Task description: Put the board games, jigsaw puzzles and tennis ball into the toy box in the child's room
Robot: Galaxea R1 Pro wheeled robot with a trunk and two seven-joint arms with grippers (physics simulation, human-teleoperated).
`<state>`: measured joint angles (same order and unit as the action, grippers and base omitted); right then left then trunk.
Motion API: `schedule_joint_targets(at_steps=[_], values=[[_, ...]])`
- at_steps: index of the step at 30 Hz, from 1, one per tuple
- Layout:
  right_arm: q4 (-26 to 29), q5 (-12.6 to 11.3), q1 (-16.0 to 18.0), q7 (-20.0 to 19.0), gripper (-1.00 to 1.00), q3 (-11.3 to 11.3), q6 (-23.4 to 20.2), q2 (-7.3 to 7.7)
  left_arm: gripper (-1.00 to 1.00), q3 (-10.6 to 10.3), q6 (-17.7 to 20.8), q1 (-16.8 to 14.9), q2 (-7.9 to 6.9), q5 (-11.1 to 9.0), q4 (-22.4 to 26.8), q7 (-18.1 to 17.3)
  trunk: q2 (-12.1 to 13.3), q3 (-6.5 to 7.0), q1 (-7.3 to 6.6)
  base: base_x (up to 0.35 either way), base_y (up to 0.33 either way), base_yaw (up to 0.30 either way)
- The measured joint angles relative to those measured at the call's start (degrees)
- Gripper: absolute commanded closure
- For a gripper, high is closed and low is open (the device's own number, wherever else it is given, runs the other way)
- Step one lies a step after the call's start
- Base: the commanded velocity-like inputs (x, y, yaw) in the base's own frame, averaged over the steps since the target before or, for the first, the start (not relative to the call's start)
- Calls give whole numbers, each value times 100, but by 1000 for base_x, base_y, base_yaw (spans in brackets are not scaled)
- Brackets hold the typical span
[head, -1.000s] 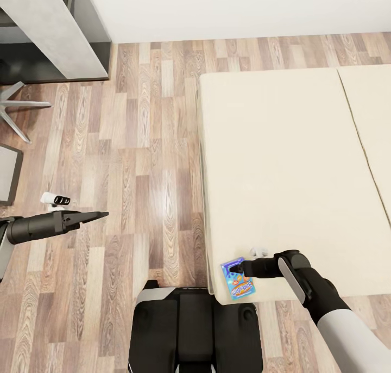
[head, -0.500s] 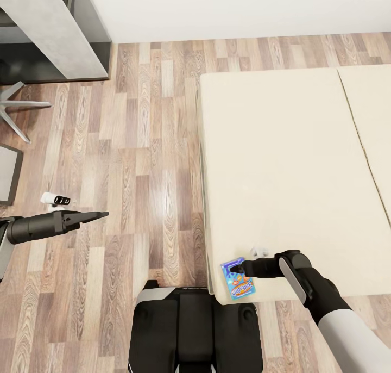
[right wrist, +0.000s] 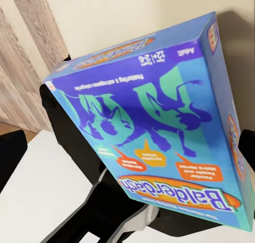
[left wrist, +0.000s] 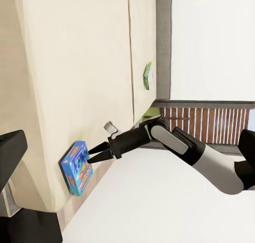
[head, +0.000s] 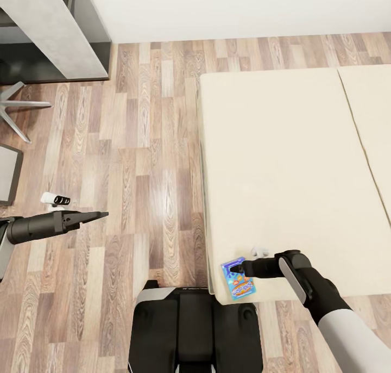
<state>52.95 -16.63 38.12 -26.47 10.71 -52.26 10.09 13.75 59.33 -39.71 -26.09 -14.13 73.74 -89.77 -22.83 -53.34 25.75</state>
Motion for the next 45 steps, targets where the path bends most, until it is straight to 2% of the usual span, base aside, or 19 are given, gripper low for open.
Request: schedule_joint_targets(at_steps=[23,45], values=[[-2,-1,0,2,-100,0,-3,6,-100,6,0,1,0,-5,1,0,0,0,0,0,81,0],[-22,2,1,2,-100,0,5,7,-100,-2,0,0,0,-6,0,0,0,0,0,0,27,0]])
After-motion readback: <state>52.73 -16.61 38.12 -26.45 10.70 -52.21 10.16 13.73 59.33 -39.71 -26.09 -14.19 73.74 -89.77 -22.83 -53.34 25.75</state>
